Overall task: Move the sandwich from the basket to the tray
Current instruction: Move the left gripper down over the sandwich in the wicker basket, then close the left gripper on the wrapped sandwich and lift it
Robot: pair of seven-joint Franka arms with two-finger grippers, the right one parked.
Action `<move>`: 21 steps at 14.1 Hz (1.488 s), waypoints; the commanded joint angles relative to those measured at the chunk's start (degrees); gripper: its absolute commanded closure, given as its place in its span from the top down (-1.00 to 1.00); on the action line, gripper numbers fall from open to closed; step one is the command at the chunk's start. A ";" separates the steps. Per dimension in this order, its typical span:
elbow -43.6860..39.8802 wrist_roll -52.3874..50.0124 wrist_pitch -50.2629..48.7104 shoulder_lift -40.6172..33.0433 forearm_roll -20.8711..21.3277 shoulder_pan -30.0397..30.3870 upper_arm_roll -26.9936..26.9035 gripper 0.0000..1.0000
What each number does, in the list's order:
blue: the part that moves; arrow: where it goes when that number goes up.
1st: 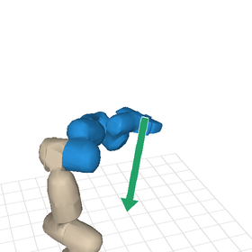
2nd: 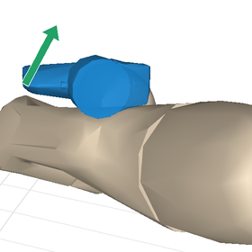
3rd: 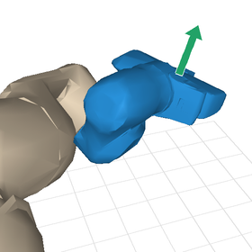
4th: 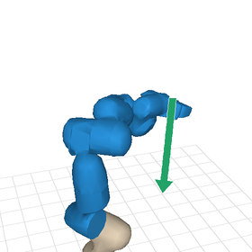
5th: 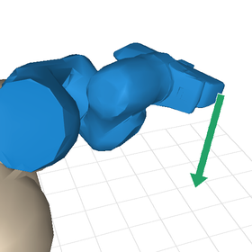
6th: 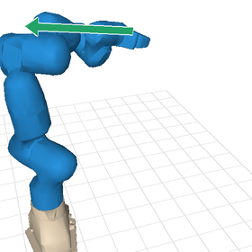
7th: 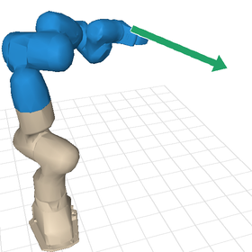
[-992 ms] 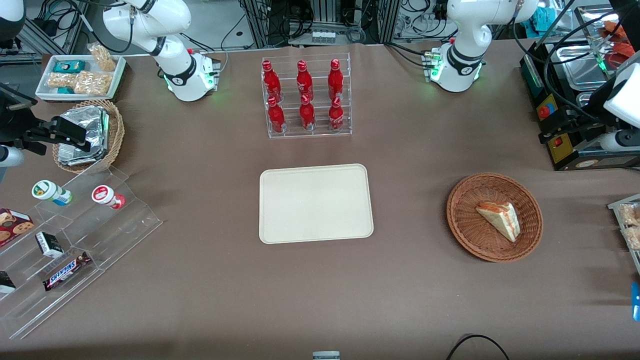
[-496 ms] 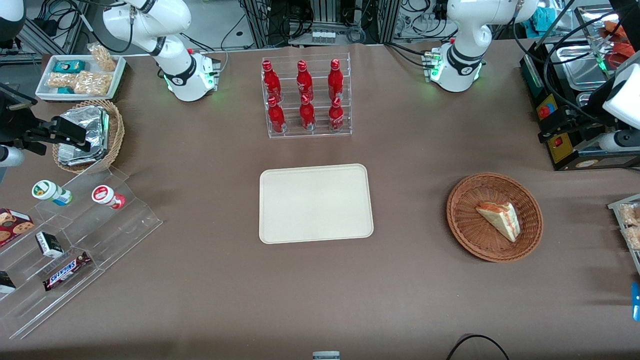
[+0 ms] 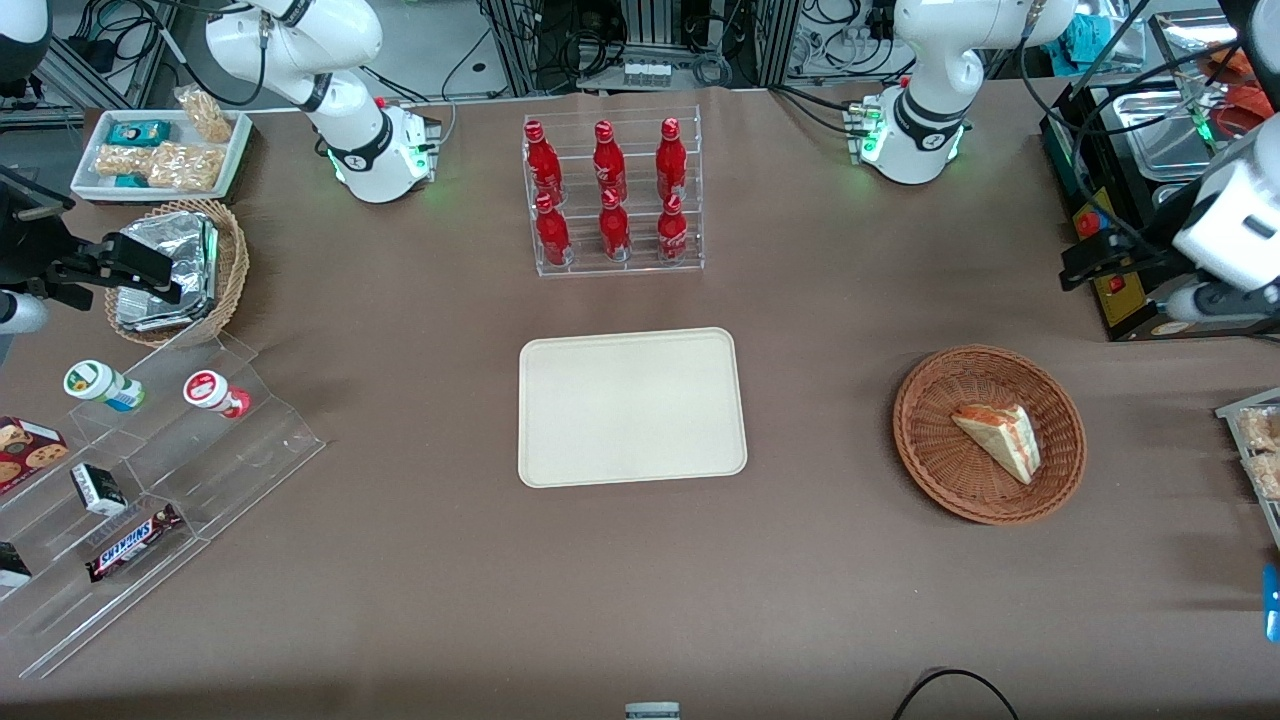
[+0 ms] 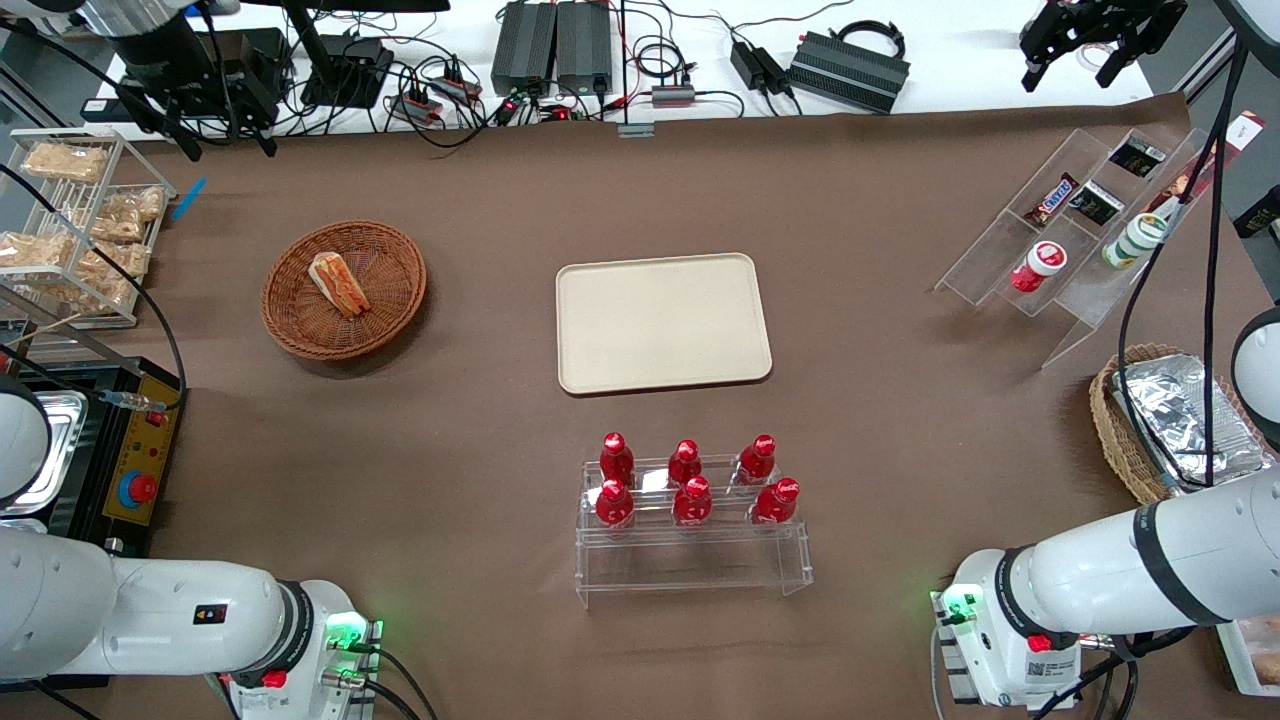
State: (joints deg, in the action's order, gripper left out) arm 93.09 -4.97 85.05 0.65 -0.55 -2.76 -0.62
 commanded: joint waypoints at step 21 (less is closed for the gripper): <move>26.09 -38.27 53.63 16.21 -1.12 0.21 -2.90 1.00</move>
State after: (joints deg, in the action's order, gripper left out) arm 119.13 -39.84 136.75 15.68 -0.79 -2.51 -3.47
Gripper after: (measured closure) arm 0.000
